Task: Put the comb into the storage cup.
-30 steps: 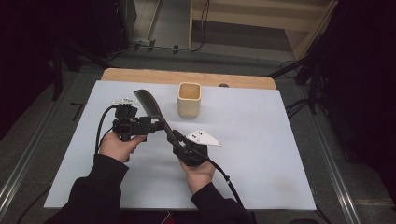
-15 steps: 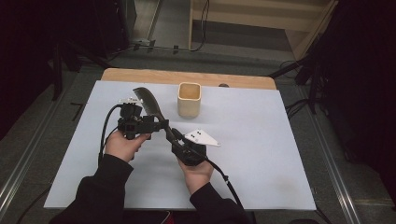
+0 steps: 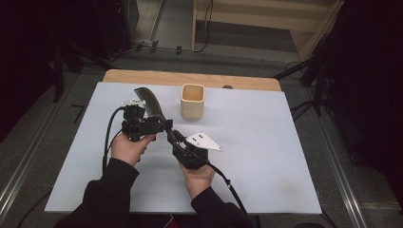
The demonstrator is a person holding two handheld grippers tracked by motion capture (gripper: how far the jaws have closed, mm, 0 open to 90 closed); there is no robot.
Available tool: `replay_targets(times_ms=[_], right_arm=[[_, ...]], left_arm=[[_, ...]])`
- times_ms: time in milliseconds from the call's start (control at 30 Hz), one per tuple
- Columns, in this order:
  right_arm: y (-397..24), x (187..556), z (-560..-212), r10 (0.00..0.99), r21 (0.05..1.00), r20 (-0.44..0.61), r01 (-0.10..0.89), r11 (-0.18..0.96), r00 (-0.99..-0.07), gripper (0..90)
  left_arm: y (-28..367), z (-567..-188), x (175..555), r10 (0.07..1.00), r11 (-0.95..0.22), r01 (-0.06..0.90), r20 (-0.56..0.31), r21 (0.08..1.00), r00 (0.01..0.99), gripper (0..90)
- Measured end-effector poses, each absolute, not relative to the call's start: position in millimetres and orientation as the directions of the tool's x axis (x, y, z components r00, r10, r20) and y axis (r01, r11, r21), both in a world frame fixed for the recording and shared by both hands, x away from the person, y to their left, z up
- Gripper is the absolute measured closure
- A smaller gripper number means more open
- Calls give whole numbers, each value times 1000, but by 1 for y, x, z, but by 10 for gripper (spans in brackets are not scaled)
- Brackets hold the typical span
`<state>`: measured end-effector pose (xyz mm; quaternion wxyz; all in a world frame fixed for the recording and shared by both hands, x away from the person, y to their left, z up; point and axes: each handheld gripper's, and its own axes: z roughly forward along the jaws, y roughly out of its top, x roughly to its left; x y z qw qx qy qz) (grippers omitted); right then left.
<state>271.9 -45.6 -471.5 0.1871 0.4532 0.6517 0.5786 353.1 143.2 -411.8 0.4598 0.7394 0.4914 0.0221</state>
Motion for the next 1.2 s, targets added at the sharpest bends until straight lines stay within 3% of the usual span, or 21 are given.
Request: replay_targets(times_ms=[900, 1200], right_arm=[[-40, 270, -475, 794, 924, 303, 368, -108, -527, 702], [-39, 271, -478, 788, 917, 317, 383, -113, -527, 701]], left_arm=[[145, -418, 355, 747, -16, 751, -492, 660, 448, 549], [148, -421, 355, 725, 16, 763, -533, 646, 436, 594]])
